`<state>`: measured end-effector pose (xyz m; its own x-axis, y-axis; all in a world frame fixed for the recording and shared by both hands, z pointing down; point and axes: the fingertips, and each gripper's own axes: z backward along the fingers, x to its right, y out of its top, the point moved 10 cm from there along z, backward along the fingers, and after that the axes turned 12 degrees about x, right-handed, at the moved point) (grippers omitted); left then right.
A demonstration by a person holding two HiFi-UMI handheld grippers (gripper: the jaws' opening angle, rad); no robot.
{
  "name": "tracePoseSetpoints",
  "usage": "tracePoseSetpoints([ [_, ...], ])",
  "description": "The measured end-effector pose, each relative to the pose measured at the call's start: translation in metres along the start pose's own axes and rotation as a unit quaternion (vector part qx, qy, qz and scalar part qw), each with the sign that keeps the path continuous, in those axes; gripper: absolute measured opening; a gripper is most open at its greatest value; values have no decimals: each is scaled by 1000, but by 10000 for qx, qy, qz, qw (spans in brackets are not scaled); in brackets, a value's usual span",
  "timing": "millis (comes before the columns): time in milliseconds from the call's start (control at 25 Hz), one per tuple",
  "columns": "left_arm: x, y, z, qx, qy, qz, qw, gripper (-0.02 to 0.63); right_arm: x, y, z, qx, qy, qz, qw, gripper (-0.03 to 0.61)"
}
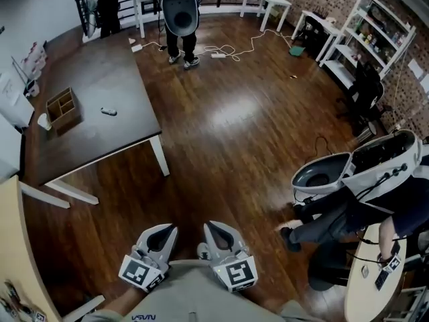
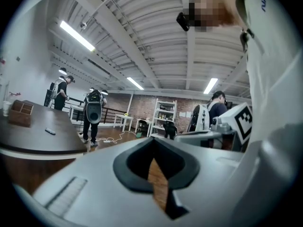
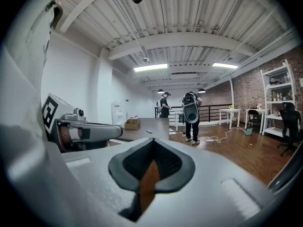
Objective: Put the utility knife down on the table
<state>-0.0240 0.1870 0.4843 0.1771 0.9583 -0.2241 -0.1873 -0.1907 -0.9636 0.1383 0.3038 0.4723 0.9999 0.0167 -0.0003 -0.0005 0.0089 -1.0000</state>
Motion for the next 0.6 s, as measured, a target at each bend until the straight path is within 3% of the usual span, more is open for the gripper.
tracePoseSetpoints([
  [600, 25, -9, -15, 110, 588, -333, 9977, 2, 32, -7, 9, 27, 636, 9, 9980, -2],
])
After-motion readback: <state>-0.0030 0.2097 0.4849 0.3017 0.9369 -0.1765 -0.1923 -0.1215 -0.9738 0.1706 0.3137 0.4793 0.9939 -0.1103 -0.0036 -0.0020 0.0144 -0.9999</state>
